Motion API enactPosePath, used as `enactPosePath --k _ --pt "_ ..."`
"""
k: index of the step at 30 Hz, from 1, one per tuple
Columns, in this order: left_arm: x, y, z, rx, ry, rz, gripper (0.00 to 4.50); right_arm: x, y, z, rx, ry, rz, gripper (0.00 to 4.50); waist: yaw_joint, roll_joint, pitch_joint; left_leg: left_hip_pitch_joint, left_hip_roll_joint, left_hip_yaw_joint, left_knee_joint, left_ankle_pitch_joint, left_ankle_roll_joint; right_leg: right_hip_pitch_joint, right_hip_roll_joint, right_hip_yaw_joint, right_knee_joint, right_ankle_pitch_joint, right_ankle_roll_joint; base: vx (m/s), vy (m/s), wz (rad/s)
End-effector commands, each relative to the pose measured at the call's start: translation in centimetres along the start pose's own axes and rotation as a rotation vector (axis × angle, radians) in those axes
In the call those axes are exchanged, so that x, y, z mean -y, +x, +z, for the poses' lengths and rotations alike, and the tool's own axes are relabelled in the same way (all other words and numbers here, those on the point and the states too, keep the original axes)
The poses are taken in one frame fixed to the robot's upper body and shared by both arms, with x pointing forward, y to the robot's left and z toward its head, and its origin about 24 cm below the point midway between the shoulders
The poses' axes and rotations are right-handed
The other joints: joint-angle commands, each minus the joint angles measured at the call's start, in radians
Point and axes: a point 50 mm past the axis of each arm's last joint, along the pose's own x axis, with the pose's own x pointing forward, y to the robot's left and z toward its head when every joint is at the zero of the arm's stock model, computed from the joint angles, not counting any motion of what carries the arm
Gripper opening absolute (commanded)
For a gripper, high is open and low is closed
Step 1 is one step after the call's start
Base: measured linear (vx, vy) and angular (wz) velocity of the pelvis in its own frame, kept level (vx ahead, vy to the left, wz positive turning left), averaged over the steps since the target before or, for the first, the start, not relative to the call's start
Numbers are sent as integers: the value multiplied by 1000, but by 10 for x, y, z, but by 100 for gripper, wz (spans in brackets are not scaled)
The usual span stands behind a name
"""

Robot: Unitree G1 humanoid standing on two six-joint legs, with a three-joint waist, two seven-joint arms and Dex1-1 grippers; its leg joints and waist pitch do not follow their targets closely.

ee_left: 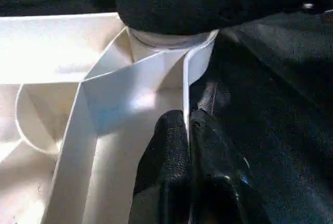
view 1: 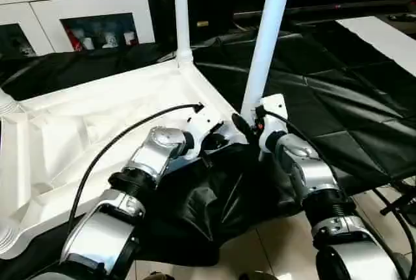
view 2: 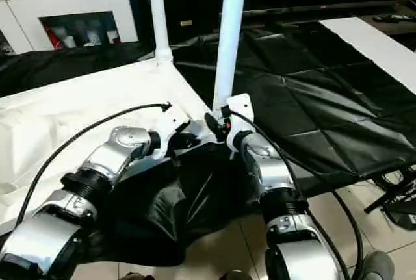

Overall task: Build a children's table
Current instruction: Rotate leg to tighten

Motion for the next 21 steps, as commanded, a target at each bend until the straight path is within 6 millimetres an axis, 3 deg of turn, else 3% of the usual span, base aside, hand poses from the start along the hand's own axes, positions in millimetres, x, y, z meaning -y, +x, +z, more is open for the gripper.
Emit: enactPosePath --k 1,5,12,21 --pt "7 3 19 92 82 -63 0 -35 7 -9 -46 -42 262 298 8 -13 -70 16 36 -24 -67 -335 47 39 -56 40 -91 -374 -187 0 0 0" --pt "7 -8 11 69 133 -148 0 -25 -12 -6 -53 -76 394 298 13 -13 -71 14 37 -22 -65 -297 70 45 -55 39 -83 -319 -216 0 0 0" --pt "8 -22 2 21 163 -278 0 -16 -31 -3 -85 -137 522 298 26 -10 -72 18 43 -18 -64 -274 73 44 -53 39 -74 -275 -240 0 0 0" --pt "9 -38 -11 -52 186 -397 0 -7 -48 -3 -147 -164 605 298 47 -7 -70 25 47 -18 -69 -304 41 39 -54 42 -73 -306 -238 0 0 0"
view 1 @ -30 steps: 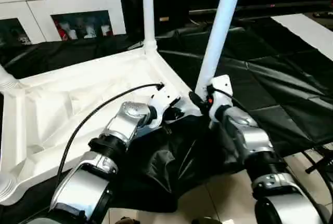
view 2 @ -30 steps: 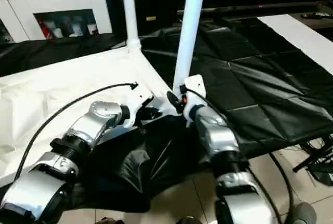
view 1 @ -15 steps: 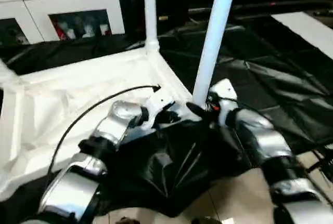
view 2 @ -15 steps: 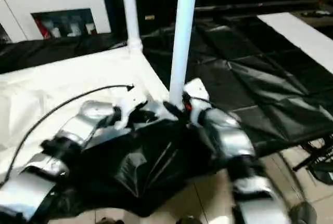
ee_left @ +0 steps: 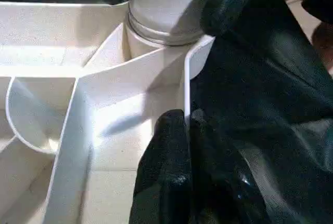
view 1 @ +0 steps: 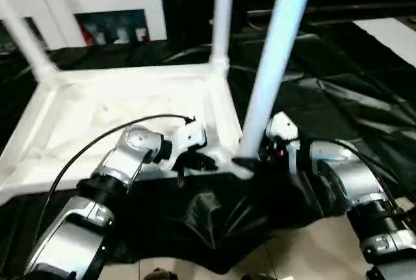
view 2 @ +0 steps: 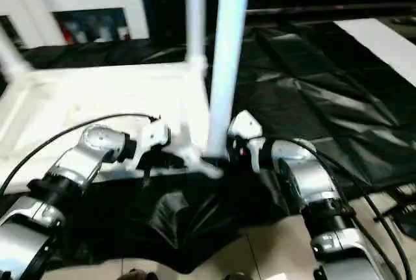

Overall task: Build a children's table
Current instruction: Rotate leg to tighten

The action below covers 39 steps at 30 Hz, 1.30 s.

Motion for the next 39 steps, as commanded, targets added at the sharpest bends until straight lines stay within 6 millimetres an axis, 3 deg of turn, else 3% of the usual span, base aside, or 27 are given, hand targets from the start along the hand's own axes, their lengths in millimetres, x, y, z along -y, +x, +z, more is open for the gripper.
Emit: enactPosePath --k 1,3,7,12,15,16,19,22,25,28,29,36,39 --pt "2 2 5 -8 37 -33 0 -5 3 -1 -14 -3 39 274 -1 -7 -69 26 45 -20 -69 -313 34 38 -56 41 -77 -325 -229 0 0 0" --pt "2 1 5 -9 36 -34 0 -6 4 -1 -6 2 36 274 -1 -9 -69 26 43 -21 -69 -318 28 38 -57 42 -79 -347 -219 0 0 0" --pt "2 0 5 -7 36 -31 0 -7 7 0 7 15 39 226 0 -10 -72 26 43 -21 -68 -297 30 39 -56 42 -78 -332 -216 0 0 0" --pt "-7 6 11 14 6 92 0 -6 15 -1 53 64 -22 209 -3 -10 -70 25 42 -21 -68 -303 27 38 -57 41 -80 -350 -212 0 0 0" --pt "-19 12 17 36 -53 241 0 4 27 -5 57 128 -199 203 -7 -13 -67 28 39 -22 -67 -320 16 33 -58 41 -86 -399 -198 0 0 0" --pt "-19 12 17 36 -53 241 0 4 27 -5 57 128 -199 201 -13 -11 -66 30 36 -25 -68 -341 2 30 -57 38 -90 -439 -190 0 0 0" --pt "-35 22 31 101 -155 438 0 12 48 -10 61 223 -418 200 -28 -10 -66 29 34 -29 -67 -361 -11 28 -58 36 -94 -471 -174 0 0 0" --pt "-38 26 37 119 -177 490 0 14 56 -9 82 273 -485 199 -31 -12 -68 24 32 -29 -68 -352 1 34 -58 34 -97 -456 -167 0 0 0" --pt "-41 32 44 134 -197 554 0 17 67 -5 110 336 -569 199 -34 -10 -71 28 32 -27 -66 -344 9 30 -55 36 -95 -408 -184 0 0 0" --pt "-37 41 48 139 -165 548 0 15 78 2 140 334 -575 199 -33 -10 -73 22 32 -24 -64 -314 25 35 -56 38 -89 -346 -201 0 0 0" --pt "-35 44 49 136 -143 531 0 14 81 4 152 333 -568 255 -33 -12 -75 20 32 -24 -64 -303 32 38 -56 37 -87 -329 -206 0 0 0" --pt "-31 47 47 140 -127 491 0 16 79 8 170 327 -547 314 -32 -10 -75 20 33 -21 -64 -274 50 43 -55 37 -80 -276 -224 0 0 0" --pt "-30 46 46 128 -85 467 0 17 62 5 128 215 -490 323 -30 -11 -73 21 33 -23 -65 -294 48 43 -54 35 -86 -316 -213 0 0 0"
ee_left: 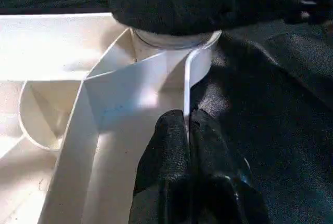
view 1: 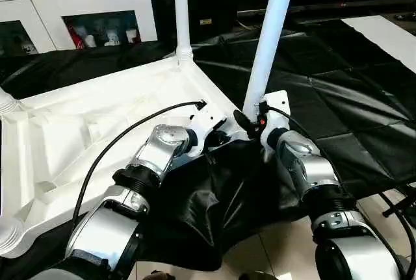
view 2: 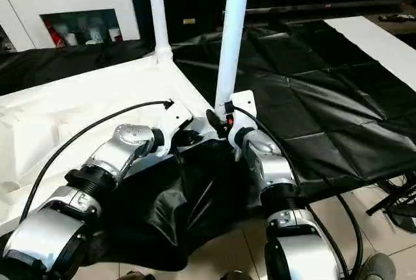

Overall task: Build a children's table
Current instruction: Rotate leg to tighten

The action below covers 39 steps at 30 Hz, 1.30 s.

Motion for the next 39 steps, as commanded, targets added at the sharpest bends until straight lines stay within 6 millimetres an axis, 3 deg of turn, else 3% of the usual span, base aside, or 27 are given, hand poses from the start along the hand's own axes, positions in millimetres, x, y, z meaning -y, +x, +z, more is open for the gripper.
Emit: enactPosePath --k 1,5,6,7,9,15,20,28,34,35,39 --pt "1 2 19 87 68 6 0 -22 -3 -10 -58 -61 211 323 5 -11 -73 22 36 -20 -64 -296 50 44 -53 39 -85 -316 -203 0 0 0" --pt "-1 0 17 80 84 3 0 -4 -27 -11 -63 -162 273 323 15 -16 -72 18 34 -19 -64 -277 63 47 -53 39 -86 -316 -191 0 0 0" --pt "-1 -1 16 75 95 2 0 4 -37 -11 -71 -184 284 323 18 -11 -73 19 34 -19 -62 -275 65 47 -54 39 -87 -319 -188 0 0 0" --pt "-2 -1 15 72 103 1 0 10 -47 -11 -78 -193 303 323 22 -17 -72 25 35 -17 -60 -281 71 44 -50 40 -90 -323 -183 0 0 0" --pt "-3 -2 14 73 109 1 0 20 -66 -11 -97 -200 344 323 22 -18 -72 15 34 -20 -61 -267 83 52 -52 38 -88 -318 -183 0 0 0" --pt "-5 -6 14 87 134 -14 0 33 -101 -8 -140 -214 426 323 19 -22 -70 12 34 -22 -59 -274 97 48 -51 34 -93 -373 -171 0 0 0" --pt "0 -8 9 85 163 -53 0 21 -101 -4 -106 -226 455 323 17 -22 -68 12 34 -24 -61 -286 88 41 -53 32 -101 -442 -148 0 0 0" --pt "7 -14 1 77 177 -132 0 8 -87 4 -33 -222 409 323 18 -15 -68 18 38 -26 -67 -313 60 36 -54 35 -98 -423 -163 0 0 0" --pt "6 -25 -9 51 194 -186 0 11 -93 5 -53 -217 419 323 21 -12 -68 16 39 -26 -69 -306 56 40 -55 38 -93 -392 -167 0 0 0" --pt "5 -29 -13 39 202 -202 0 15 -96 5 -55 -166 424 354 20 -10 -69 17 39 -25 -68 -306 57 40 -53 39 -91 -377 -173 0 0 0" --pt "4 -34 -16 27 202 -226 0 19 -101 7 -63 -129 440 376 20 -9 -70 18 39 -24 -68 -306 56 41 -53 39 -88 -354 -186 0 0 0"
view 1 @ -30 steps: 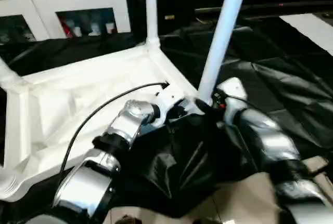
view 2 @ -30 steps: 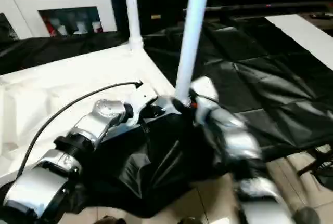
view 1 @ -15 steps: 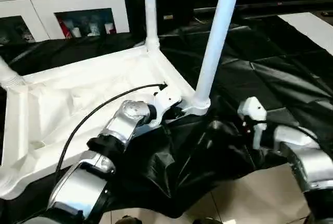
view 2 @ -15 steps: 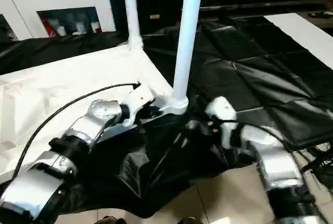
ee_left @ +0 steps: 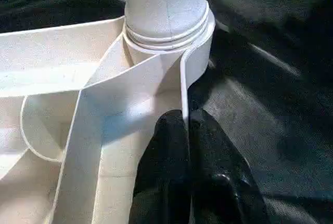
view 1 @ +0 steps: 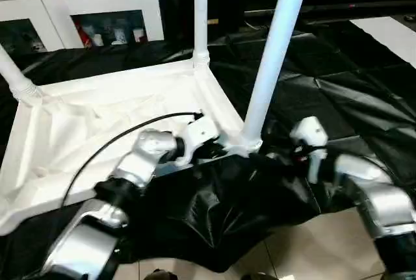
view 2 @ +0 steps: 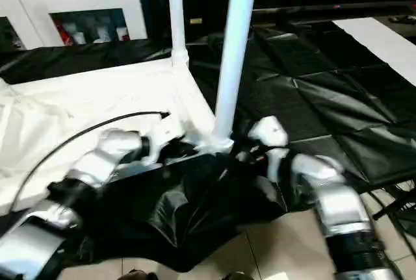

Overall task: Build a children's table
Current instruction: Rotate leg to tighten

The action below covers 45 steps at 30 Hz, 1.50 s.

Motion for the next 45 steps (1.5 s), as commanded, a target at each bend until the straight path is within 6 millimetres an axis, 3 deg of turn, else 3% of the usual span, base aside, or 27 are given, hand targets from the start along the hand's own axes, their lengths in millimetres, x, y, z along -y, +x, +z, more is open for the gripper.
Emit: enactPosePath --k 1,4,14,16,22,38,40,41,45 --pt "2 -4 2 7 30 -34 0 -1 -6 6 6 -12 34 400 4 -14 -70 19 40 -23 -66 -303 54 42 -55 39 -87 -346 -196 0 0 0" --pt "3 -7 3 15 35 -67 0 3 -8 7 -15 -42 9 422 3 -20 -70 18 40 -22 -65 -295 54 42 -55 39 -86 -347 -197 0 0 0" --pt "10 -5 8 34 47 -131 0 15 16 13 11 -51 -76 435 6 -11 -73 27 41 -20 -62 -280 39 37 -54 42 -81 -317 -212 0 0 0" --pt "10 -4 8 30 51 -135 0 14 23 14 5 -54 -48 435 7 -9 -74 22 40 -20 -63 -267 40 41 -53 40 -75 -279 -221 0 0 0" --pt "10 -4 8 22 52 -135 0 16 34 8 -47 -93 -23 380 11 -13 -76 22 39 -17 -58 -249 45 45 -54 41 -71 -254 -231 0 0 0" --pt "6 -1 6 4 30 -83 0 11 52 2 -38 -71 42 253 12 -8 -79 21 40 -17 -56 -236 54 48 -51 40 -63 -209 -249 0 0 0" --pt "-6 9 10 -12 -51 88 0 7 67 -12 -26 6 -95 236 10 -9 -75 26 39 -16 -58 -261 43 40 -52 42 -71 -262 -241 0 0 0" --pt "-8 10 11 -14 -59 104 0 7 69 -14 -29 14 -118 216 10 -8 -75 30 39 -18 -59 -267 32 38 -53 41 -73 -282 -236 0 0 0" --pt "-16 22 21 -4 -140 240 0 5 90 -25 -21 132 -317 205 0 -7 -70 31 34 -26 -64 -339 -8 38 -54 36 -86 -404 -196 0 0 0"
